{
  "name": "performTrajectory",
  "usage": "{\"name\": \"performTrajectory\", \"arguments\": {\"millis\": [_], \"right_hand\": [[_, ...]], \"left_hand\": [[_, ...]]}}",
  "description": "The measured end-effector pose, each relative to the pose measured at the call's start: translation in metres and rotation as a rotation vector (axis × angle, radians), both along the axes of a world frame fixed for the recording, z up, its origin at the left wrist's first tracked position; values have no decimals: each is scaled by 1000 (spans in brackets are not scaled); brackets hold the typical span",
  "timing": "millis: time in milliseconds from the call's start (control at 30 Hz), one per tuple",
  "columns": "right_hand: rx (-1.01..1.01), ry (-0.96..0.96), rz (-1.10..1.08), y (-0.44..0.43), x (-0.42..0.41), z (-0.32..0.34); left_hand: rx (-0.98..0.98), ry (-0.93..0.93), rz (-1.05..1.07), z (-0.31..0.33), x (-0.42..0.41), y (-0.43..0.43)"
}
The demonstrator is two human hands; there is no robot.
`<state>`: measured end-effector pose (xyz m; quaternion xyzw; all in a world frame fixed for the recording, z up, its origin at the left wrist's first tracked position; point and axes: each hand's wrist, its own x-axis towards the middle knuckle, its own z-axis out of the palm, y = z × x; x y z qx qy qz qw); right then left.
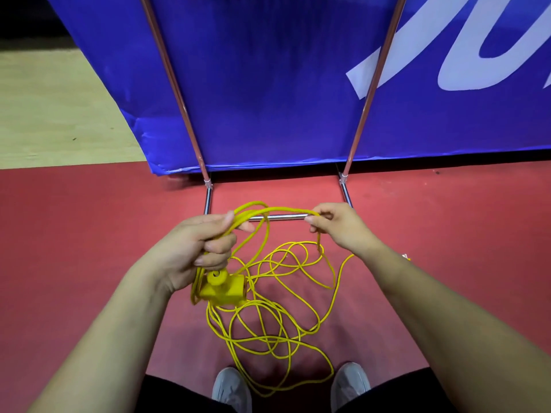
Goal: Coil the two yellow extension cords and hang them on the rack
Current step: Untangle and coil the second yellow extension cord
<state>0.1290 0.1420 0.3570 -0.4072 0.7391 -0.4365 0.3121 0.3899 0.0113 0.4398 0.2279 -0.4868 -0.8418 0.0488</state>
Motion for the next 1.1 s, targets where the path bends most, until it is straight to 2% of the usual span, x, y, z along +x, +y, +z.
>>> {"name": "performTrajectory", "arguments": {"millis": [100,200,267,333,467,567,700,867,1100], "right_hand": [[69,100,-7,2,-4,-11],[130,78,21,5,-8,-23],[202,70,20,9,-9,-32],[231,24,-23,11,-7,-36],[99,-261,-192,9,3,-29],[51,-168,-183,0,11,-11],[-57,-15,-192,-10,13,13],[-137,-6,-259,-8,6,14],[-125,42,-191,-5,8,15]], "left_hand": [[24,31,104,2,1,-2],[172,109,185,6,6,-10],[200,136,194,9,8,-13],[116,91,212,11,8,-11],[-55,-30,365,6,2,-9],[-142,-68,384,4,3,-10],[-69,-104,325,6,5,-12],[-107,-136,327,7,8,-9],[-73,-147,290,6,3,-4]]}}
